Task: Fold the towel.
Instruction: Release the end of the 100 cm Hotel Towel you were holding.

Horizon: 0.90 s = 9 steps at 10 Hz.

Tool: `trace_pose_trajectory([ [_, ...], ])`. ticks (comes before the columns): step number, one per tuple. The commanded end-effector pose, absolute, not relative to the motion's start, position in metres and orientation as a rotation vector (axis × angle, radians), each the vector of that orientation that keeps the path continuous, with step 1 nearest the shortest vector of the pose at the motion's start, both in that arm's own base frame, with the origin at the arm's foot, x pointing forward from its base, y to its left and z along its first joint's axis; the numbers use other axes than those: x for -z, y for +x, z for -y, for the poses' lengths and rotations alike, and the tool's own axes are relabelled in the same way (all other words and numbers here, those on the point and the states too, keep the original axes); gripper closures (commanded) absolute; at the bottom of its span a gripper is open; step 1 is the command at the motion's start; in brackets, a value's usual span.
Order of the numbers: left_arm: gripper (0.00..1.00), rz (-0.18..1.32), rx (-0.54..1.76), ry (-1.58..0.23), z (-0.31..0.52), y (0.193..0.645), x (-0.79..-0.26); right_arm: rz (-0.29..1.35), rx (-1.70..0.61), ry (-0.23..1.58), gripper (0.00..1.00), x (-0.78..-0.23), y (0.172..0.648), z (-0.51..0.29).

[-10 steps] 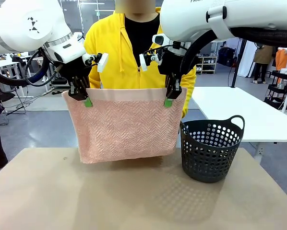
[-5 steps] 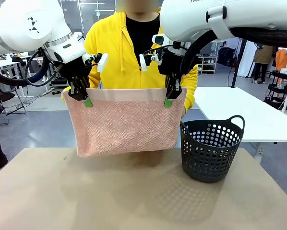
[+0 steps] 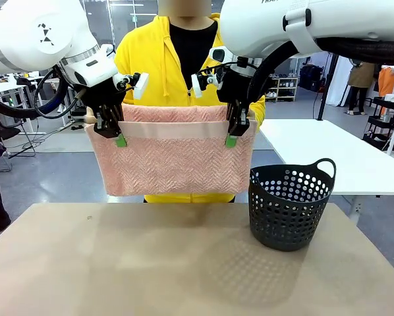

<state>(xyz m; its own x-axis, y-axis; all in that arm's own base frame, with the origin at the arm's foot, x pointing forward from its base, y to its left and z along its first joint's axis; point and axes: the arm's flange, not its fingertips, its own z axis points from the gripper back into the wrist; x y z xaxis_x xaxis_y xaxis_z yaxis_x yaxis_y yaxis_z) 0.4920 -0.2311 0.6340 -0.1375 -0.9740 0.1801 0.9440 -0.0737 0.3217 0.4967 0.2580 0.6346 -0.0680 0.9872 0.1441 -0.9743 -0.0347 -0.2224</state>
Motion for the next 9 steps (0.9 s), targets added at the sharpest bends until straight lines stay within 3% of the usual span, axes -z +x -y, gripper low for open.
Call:
trace_pose_trajectory([
  [1,1.0,0.417,1.657,0.097,0.2298,0.4925,-0.6356,0.293,-1.614,-0.067,1.0,-0.6356,0.4967,-0.2567],
  [9,1.0,0.417,1.657,0.097,0.2298,0.4925,-0.6356,0.293,-1.614,-0.067,1.0,-0.6356,0.4967,-0.2567],
])
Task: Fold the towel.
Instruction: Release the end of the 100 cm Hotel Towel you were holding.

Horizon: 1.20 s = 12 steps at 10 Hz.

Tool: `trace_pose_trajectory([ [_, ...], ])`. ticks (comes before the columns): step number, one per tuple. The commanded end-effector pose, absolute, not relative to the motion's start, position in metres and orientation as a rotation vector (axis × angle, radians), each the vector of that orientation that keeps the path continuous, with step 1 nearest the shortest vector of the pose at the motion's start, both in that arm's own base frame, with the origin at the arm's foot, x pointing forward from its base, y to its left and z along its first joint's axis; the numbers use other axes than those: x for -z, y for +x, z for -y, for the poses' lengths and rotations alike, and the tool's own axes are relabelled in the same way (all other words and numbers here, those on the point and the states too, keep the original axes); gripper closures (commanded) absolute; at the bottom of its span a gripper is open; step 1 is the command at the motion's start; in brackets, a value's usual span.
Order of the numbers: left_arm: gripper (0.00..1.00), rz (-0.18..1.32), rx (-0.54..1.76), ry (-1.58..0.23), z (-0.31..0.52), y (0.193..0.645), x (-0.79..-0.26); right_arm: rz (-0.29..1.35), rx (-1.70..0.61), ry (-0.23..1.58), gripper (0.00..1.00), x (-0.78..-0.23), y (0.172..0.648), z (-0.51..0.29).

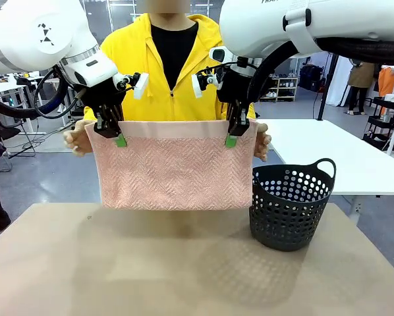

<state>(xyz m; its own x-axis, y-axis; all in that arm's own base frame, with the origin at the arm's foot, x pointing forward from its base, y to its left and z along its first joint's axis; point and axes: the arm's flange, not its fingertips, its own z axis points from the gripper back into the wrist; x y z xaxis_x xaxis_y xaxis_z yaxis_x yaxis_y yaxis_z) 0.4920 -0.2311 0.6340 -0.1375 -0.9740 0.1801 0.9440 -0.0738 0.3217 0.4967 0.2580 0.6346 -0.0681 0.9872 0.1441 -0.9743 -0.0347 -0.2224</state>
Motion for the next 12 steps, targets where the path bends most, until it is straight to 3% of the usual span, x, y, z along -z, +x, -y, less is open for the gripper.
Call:
trace_pose_trajectory([
  [1,1.0,0.417,1.657,0.097,0.2298,0.4925,-0.6356,0.293,-1.614,-0.067,1.0,-0.6356,0.4967,-0.2567],
  [11,1.0,0.417,1.657,0.097,0.2298,0.4925,-0.6356,0.293,-1.614,-0.067,1.0,-0.6356,0.4967,-0.2567],
  [12,0.83,0.417,1.659,0.094,0.2316,0.4918,-0.6347,0.295,-1.612,-0.056,0.96,-0.6347,0.4968,-0.2578],
])
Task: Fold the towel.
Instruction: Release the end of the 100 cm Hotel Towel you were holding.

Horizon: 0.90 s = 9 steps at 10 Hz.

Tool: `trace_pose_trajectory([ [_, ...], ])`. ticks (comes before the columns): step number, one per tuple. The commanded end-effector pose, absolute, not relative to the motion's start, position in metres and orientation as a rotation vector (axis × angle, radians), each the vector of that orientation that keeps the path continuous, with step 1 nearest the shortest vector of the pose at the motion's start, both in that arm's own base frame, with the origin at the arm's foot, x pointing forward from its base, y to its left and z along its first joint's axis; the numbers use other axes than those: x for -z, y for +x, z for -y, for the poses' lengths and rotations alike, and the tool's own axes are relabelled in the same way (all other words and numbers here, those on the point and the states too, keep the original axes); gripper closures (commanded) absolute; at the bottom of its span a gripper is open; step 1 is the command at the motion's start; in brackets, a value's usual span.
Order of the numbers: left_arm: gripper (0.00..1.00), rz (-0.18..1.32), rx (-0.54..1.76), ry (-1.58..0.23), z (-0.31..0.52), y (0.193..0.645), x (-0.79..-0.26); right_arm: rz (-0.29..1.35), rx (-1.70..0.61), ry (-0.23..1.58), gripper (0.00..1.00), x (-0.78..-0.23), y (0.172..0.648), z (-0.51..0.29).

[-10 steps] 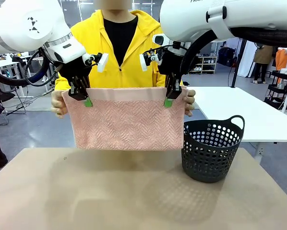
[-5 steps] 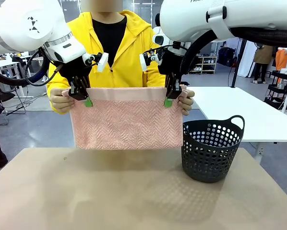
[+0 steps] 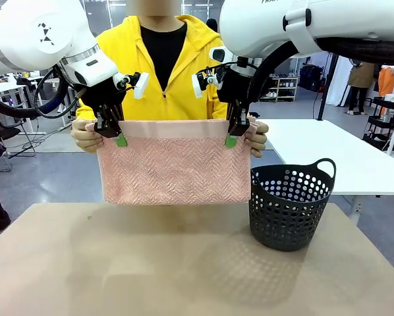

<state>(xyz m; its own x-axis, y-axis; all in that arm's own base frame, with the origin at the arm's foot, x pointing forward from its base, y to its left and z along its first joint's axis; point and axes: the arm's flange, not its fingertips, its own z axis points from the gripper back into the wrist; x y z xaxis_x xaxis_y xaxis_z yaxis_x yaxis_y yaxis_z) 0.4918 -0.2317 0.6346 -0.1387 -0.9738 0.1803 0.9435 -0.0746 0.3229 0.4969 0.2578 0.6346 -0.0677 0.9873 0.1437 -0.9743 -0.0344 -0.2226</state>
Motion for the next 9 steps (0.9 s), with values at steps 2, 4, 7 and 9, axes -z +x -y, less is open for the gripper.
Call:
trace_pose_trajectory([
  [2,0.47,0.423,1.668,0.107,0.232,0.49,-0.636,0.297,-1.618,-0.058,0.68,-0.635,0.495,-0.258],
  [4,0.12,0.438,1.65,0.089,0.23,0.483,-0.647,0.293,-1.613,-0.025,0.65,-0.645,0.487,-0.256],
  [7,0.0,0.451,1.537,0.059,0.222,0.458,-0.686,0.326,-1.578,-0.026,0.0,-0.678,0.467,-0.248],
  [9,0.0,0.509,1.367,0.025,0.205,0.441,-0.709,0.386,-1.329,0.16,0.0,-0.704,0.452,-0.229],
])
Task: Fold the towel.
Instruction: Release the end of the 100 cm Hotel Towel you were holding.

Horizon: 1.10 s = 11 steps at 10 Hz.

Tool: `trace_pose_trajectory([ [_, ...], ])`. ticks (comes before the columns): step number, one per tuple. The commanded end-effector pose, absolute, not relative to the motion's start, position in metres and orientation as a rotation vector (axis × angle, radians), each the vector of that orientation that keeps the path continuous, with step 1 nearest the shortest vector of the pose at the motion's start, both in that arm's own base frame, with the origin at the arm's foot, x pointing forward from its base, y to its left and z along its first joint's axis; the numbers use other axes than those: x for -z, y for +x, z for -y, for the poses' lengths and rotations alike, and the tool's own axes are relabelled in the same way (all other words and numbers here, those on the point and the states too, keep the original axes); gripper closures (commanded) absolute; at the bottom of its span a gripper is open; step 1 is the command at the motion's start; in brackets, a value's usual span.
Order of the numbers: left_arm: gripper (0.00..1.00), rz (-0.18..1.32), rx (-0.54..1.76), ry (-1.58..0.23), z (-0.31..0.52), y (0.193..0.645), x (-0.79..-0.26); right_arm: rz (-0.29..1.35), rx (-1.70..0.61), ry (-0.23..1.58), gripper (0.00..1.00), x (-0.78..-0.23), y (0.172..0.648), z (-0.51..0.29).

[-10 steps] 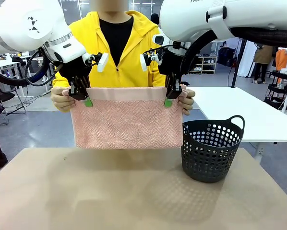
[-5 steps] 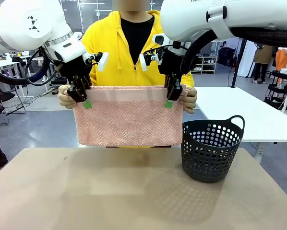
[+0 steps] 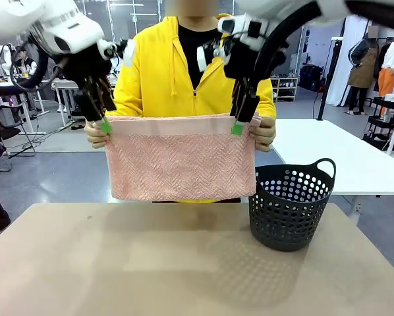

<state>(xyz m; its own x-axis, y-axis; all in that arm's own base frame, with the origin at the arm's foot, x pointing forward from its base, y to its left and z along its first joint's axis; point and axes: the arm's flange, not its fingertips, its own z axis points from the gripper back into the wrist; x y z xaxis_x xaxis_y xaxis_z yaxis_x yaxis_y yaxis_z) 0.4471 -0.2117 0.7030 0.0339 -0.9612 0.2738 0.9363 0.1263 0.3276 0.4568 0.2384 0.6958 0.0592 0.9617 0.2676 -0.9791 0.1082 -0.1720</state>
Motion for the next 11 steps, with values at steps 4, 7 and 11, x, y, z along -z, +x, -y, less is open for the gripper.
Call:
trace_pose_trajectory([
  [4,0.0,0.611,0.971,0.058,0.145,0.4,-0.736,0.515,-1.011,0.102,0.0,-0.731,0.417,-0.175],
  [7,0.0,0.663,0.838,0.073,0.135,0.39,-0.735,0.572,-0.882,0.069,0.0,-0.729,0.411,-0.165],
  [11,0.0,0.64,0.866,0.035,0.124,0.395,-0.749,0.571,-0.909,0.094,0.0,-0.739,0.415,-0.158],
])
